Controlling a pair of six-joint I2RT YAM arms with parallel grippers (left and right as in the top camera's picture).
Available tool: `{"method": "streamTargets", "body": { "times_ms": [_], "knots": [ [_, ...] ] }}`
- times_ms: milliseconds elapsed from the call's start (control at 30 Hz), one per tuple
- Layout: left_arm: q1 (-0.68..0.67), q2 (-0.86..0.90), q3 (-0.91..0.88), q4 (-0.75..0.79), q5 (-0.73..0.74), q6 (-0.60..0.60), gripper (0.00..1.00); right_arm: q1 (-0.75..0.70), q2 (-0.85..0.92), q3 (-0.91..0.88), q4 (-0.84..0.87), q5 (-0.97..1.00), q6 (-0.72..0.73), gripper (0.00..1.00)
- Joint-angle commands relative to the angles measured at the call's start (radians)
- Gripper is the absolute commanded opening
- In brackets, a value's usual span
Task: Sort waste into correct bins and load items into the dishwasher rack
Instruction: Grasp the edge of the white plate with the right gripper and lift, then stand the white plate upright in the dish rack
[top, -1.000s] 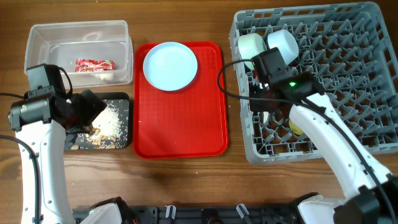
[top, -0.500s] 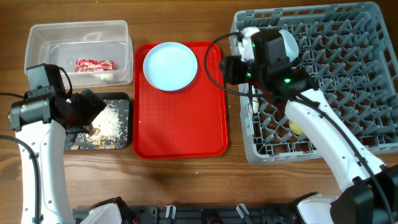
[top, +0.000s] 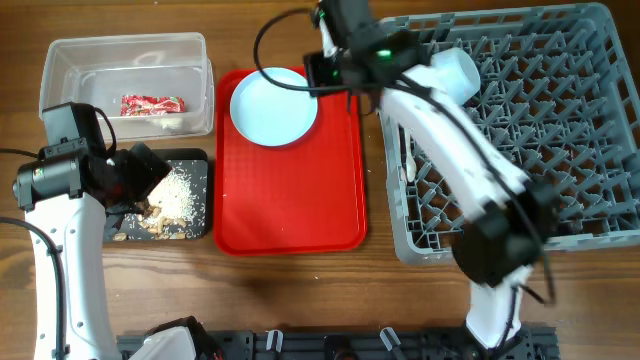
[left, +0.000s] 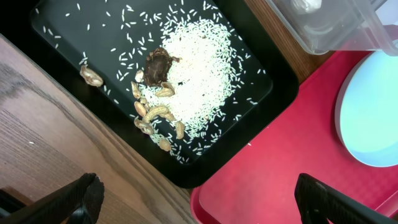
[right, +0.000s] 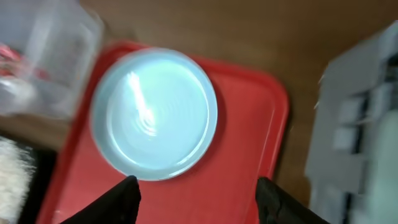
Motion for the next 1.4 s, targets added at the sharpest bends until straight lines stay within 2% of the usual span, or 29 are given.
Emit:
{"method": "streamTargets", "body": {
  "times_ms": [0, 233, 267, 333, 433, 467, 500, 567, 633, 733, 833, 1033, 1133, 1233, 1367],
  "knots": [
    [-0.003, -0.009, -0.001, -0.001, 0.008, 0.011, 1.00, 0.002, 0.140, -0.006, 0.008, -0.055, 0.057, 0.61],
    [-0.003, -0.009, -0.001, -0.003, 0.008, 0.011, 1.00, 0.004, 0.304, -0.006, 0.091, -0.171, 0.154, 0.61],
    [-0.003, -0.009, -0.001, -0.005, 0.008, 0.011, 1.00, 0.005, 0.312, -0.006, 0.087, -0.170, 0.154, 0.58],
    [-0.003, -0.009, -0.001, -0.005, 0.008, 0.011, 1.00, 0.008, 0.324, -0.021, 0.085, -0.156, 0.168, 0.46],
    [-0.003, -0.009, -0.001, -0.005, 0.008, 0.011, 1.00, 0.008, 0.327, -0.042, 0.082, -0.142, 0.234, 0.41],
    [-0.003, -0.009, -0.001, -0.005, 0.008, 0.011, 1.00, 0.008, 0.327, -0.049, 0.076, -0.142, 0.233, 0.28],
    [-0.003, -0.009, -0.001, -0.006, 0.008, 0.011, 1.00, 0.008, 0.327, -0.050, 0.058, -0.134, 0.233, 0.22],
    [-0.003, -0.009, -0.001, -0.005, 0.008, 0.011, 1.00, 0.006, 0.327, -0.050, 0.028, -0.127, 0.231, 0.18],
    [-0.003, -0.009, -0.001, -0.005, 0.008, 0.012, 1.00, 0.003, 0.326, -0.049, -0.009, -0.127, 0.229, 0.04],
    [-0.003, -0.009, -0.001, -0.005, 0.008, 0.011, 1.00, -0.008, 0.317, -0.049, -0.075, -0.112, 0.232, 0.04],
    [-0.003, -0.009, -0.001, -0.005, 0.008, 0.012, 1.00, -0.031, 0.233, -0.049, -0.171, 0.021, 0.229, 0.04],
    [-0.003, -0.009, -0.001, -0.005, 0.008, 0.011, 1.00, -0.056, -0.106, -0.049, -0.207, 0.203, 0.199, 0.04],
    [-0.003, -0.009, -0.001, -0.005, 0.008, 0.012, 1.00, -0.103, -0.215, -0.049, -0.232, 0.147, 0.156, 0.04],
    [-0.003, -0.009, -0.001, -0.004, 0.008, 0.012, 1.00, -0.179, -0.296, -0.049, -0.306, -0.053, 0.026, 0.04],
    [-0.003, -0.009, -0.001, -0.004, 0.008, 0.012, 1.00, -0.268, -0.397, -0.061, -0.481, -0.070, -0.021, 0.04]
  ]
}}
